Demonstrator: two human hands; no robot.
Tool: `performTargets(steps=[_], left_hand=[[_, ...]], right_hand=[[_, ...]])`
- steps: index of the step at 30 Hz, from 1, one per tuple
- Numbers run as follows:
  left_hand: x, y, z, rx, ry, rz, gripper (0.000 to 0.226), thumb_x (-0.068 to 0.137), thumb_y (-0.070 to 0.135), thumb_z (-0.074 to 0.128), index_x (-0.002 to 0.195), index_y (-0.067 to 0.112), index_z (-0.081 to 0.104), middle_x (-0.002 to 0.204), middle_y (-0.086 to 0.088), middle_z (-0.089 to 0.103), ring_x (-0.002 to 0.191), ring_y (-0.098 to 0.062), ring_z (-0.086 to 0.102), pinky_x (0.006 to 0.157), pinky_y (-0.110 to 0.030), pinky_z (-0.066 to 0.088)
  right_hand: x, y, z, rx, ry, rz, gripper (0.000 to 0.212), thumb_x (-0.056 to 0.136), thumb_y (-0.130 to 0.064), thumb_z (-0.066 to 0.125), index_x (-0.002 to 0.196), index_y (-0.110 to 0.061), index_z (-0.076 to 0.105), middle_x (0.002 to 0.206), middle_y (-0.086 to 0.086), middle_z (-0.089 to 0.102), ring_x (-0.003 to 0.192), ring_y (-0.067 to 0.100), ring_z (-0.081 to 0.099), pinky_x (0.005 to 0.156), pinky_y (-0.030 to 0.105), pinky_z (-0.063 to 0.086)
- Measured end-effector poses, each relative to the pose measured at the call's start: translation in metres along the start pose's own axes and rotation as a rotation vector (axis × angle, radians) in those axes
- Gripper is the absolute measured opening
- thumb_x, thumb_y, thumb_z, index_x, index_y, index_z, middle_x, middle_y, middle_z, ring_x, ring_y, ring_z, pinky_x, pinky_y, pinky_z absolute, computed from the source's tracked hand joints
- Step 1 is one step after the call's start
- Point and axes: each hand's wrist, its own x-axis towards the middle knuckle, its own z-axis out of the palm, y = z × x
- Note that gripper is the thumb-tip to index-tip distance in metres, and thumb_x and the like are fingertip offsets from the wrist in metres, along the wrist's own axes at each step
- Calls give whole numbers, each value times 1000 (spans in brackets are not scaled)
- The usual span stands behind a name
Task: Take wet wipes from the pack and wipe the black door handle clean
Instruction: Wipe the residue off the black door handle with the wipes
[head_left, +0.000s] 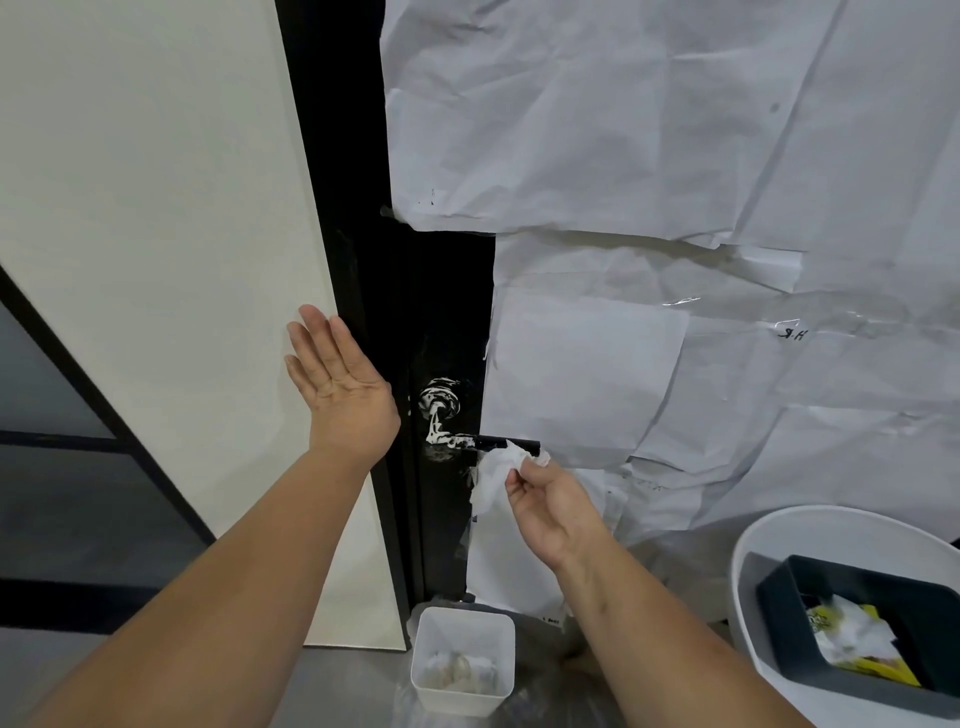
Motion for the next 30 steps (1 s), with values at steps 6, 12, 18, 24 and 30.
performTargets(steps=[6,12,18,24,30], left_hand=[[0,0,-1,-4,2,6,111,80,2,62,144,-4,-28,153,-40,-10,140,-60,-8,114,-69,4],[0,0,-1,-1,-1,-4,111,80,2,62,143,-4,-29,153,-39,-11,140,-59,-10,114,-69,4],[1,1,-1,1,4,-6,112,77,1,64,145,-5,-27,153,-39,-9,140,-60,-8,114,-69,4],[0,0,-1,6,9,7,112,79,-1,62,144,-4,-28,153,-39,-12,139,-60,-9,113,-70,5],[-1,2,-2,-10,-1,0,110,81,2,61,143,-4,-29,153,-39,-12,140,-60,-9,113,-70,6]], right_hand=[[15,-1,1,-210,25,-142,14,96,3,47,98,-2,59,82,7,61,68,13,59,68,23,52],[12,0,-3,-525,172,-176,16,95,3,52,80,-3,58,71,6,58,62,17,55,59,27,49],[9,2,-31,-478,228,-47,17,96,0,50,108,-9,59,95,12,62,76,19,58,65,29,52],[3,-25,-7,-454,236,-405,20,96,2,48,105,-8,63,99,11,64,73,15,57,69,26,49],[-6,-38,21,-837,115,-632,22,93,0,51,87,-18,62,90,4,63,72,10,62,72,22,50]])
